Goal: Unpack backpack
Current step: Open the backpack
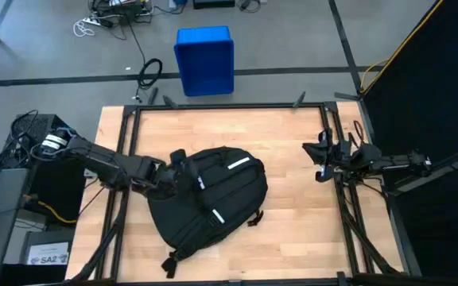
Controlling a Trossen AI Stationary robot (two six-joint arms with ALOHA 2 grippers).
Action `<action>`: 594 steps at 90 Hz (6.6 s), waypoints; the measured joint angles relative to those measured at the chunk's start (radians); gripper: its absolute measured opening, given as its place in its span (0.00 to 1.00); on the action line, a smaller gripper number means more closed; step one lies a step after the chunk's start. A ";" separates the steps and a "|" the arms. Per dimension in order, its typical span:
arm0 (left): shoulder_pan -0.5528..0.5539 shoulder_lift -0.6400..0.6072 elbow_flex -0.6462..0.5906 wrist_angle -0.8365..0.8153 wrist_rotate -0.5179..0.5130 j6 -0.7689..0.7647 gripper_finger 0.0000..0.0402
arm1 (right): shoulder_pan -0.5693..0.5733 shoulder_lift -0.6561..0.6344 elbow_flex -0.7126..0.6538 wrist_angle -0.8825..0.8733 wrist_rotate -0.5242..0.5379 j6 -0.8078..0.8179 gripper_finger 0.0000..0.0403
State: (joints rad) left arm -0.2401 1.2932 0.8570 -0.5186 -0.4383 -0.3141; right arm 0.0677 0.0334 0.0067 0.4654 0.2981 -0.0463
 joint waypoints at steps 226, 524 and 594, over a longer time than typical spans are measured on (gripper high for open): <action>0.199 0.205 0.222 0.098 0.160 0.234 0.49 | -0.342 1.473 0.194 0.343 -0.438 0.473 0.23; 0.310 0.458 1.433 -0.391 -0.232 0.804 0.00 | -0.147 1.280 1.469 -0.641 0.126 -0.436 0.00; -0.243 0.487 0.451 0.130 -0.238 0.103 0.00 | 0.286 1.307 0.712 -0.332 -0.111 0.084 0.00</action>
State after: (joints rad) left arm -0.4826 1.7801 1.3082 -0.3884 -0.6762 -0.2112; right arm 0.3534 1.3399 0.7191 0.1329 0.1872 0.0380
